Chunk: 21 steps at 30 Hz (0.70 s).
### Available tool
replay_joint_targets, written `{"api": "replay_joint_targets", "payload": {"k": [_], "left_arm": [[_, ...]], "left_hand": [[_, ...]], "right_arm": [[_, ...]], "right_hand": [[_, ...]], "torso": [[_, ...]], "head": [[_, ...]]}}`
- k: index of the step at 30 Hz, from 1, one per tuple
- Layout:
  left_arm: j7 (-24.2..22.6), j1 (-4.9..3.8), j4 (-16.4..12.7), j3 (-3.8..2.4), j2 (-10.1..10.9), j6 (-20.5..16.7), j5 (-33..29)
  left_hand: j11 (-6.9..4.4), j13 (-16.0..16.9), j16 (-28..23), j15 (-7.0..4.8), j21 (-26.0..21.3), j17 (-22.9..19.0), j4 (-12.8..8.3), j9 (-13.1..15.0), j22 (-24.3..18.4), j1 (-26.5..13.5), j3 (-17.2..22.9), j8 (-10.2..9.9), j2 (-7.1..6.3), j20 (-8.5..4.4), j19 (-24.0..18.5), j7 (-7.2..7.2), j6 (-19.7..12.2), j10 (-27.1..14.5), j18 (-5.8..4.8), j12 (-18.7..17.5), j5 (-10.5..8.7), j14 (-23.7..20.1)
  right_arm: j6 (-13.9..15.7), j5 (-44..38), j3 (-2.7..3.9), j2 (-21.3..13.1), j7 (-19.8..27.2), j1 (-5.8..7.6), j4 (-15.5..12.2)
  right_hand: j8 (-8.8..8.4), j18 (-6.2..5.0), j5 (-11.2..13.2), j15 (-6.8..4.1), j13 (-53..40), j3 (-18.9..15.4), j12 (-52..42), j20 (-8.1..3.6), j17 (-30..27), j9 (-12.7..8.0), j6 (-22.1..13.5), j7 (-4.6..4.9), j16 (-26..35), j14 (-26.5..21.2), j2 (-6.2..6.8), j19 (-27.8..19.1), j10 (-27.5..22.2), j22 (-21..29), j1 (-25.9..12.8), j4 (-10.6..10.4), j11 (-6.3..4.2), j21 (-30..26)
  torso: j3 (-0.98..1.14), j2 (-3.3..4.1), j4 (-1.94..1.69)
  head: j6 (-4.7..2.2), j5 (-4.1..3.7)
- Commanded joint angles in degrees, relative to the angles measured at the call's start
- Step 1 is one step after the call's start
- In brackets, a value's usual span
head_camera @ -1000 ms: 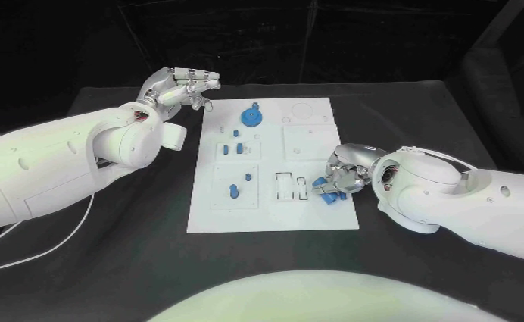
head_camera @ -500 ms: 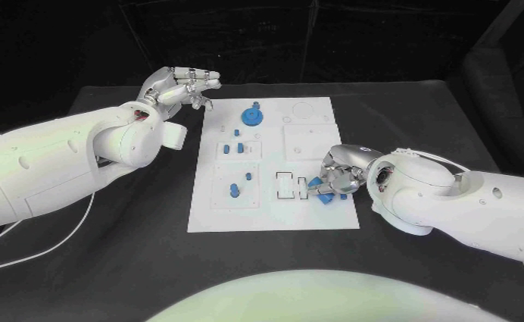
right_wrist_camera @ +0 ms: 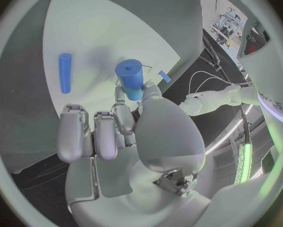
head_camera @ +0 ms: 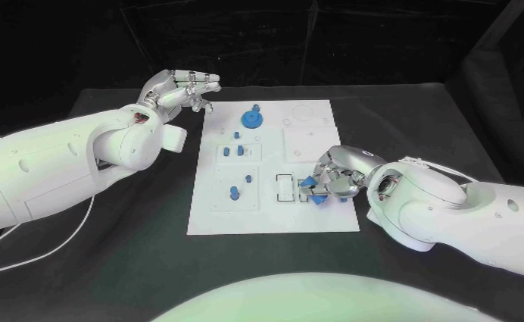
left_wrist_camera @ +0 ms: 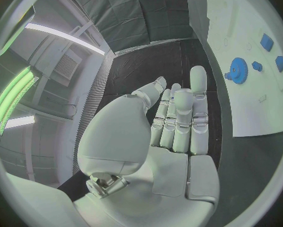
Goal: Assemble the parts on the task board
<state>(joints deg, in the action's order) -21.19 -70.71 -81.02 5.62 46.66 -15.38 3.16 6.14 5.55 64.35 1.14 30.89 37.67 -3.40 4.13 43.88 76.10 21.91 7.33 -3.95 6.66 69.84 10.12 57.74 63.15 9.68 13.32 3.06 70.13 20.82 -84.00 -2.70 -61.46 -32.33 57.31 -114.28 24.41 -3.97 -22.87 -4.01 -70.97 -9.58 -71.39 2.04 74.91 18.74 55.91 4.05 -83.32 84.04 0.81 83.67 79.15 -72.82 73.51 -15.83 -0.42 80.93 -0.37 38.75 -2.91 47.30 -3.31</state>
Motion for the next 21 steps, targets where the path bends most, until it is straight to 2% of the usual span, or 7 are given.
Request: {"api": "replay_joint_targets", "payload": {"k": [1,7,8,13,21], "left_arm": [[-0.24,-0.09,-0.11,-0.05,-0.10,0.41,-0.14],[-0.20,-0.10,-0.18,-0.05,-0.09,0.45,-0.14],[-0.19,-0.10,-0.19,-0.05,-0.09,0.45,-0.14],[-0.15,-0.10,-0.29,-0.05,-0.12,0.53,-0.14],[-0.01,-0.11,-0.33,-0.05,-0.13,0.56,-0.14]], "left_hand": [[-0.14,0.07,-0.10,0.05,-0.32,-0.05,-0.09,-0.07,-0.07,-0.12,-0.22,0.26,0.34,0.12,-0.23,0.05,-0.24,-0.43,0.73,0.38,-0.13,-0.48],[-0.14,0.07,-0.10,0.05,-0.32,-0.05,-0.09,-0.07,-0.07,-0.12,-0.22,0.26,0.34,0.12,-0.23,0.05,-0.24,-0.43,0.73,0.38,-0.13,-0.48],[-0.14,0.07,-0.10,0.05,-0.32,-0.05,-0.09,-0.07,-0.07,-0.12,-0.22,0.26,0.34,0.12,-0.23,0.05,-0.24,-0.43,0.73,0.38,-0.13,-0.48],[-0.14,0.07,-0.10,0.05,-0.32,-0.05,-0.09,-0.07,-0.07,-0.12,-0.22,0.26,0.34,0.12,-0.23,0.05,-0.24,-0.43,0.73,0.38,-0.13,-0.48],[-0.15,0.08,-0.10,0.04,-0.37,-0.12,-0.13,-0.06,-0.11,-0.10,-0.22,0.33,0.35,0.12,-0.20,0.05,-0.27,-0.49,0.74,0.51,-0.12,-0.49]], "right_arm": [[3.37,2.14,0.04,0.70,0.59,0.10,-0.37],[2.24,3.00,0.04,2.67,-0.14,0.11,0.51],[1.95,3.20,0.05,3.18,-0.34,0.11,0.84],[1.35,3.70,0.05,5.36,-1.52,0.12,2.34],[0.34,3.89,0.06,7.76,-3.77,0.15,4.31]], "right_hand": [[0.34,0.50,-0.25,-0.29,0.00,-0.29,0.04,-0.13,3.03,0.17,0.32,-0.02,-0.34,3.71,-0.58,0.22,0.34,-0.03,-0.25,-0.28,0.02,0.23],[0.32,0.50,-0.22,-0.35,0.30,-0.63,0.49,-0.19,3.04,0.32,0.51,-0.10,-0.34,3.71,-1.01,0.24,0.24,-0.07,-0.80,-0.64,-0.04,0.25],[0.27,0.49,0.08,-0.36,0.55,-0.89,0.81,-0.21,3.01,0.38,0.52,-0.12,-0.32,3.70,-1.10,0.22,0.12,-0.02,-1.18,-0.72,-0.06,0.23],[0.43,0.50,0.50,-0.45,0.68,-1.27,1.13,-0.26,3.09,0.62,1.04,-0.32,-0.36,3.71,-1.63,0.24,0.13,-0.08,-1.76,-0.76,-0.19,0.25],[0.90,0.50,1.06,-0.78,0.61,-2.28,1.47,-0.49,2.95,1.22,2.40,-0.87,-0.26,3.67,-2.83,0.27,0.46,-0.13,-3.47,-0.82,-0.63,0.27]], "torso": [[-0.01,0.06,-0.01],[-0.05,0.04,-0.02],[-0.02,0.02,0.09],[-0.03,0.06,-0.08],[0.00,0.09,-0.01]], "head": [[-0.08,0.18],[-0.01,0.24],[-0.01,0.34],[-0.15,0.35],[-0.29,0.50]]}}
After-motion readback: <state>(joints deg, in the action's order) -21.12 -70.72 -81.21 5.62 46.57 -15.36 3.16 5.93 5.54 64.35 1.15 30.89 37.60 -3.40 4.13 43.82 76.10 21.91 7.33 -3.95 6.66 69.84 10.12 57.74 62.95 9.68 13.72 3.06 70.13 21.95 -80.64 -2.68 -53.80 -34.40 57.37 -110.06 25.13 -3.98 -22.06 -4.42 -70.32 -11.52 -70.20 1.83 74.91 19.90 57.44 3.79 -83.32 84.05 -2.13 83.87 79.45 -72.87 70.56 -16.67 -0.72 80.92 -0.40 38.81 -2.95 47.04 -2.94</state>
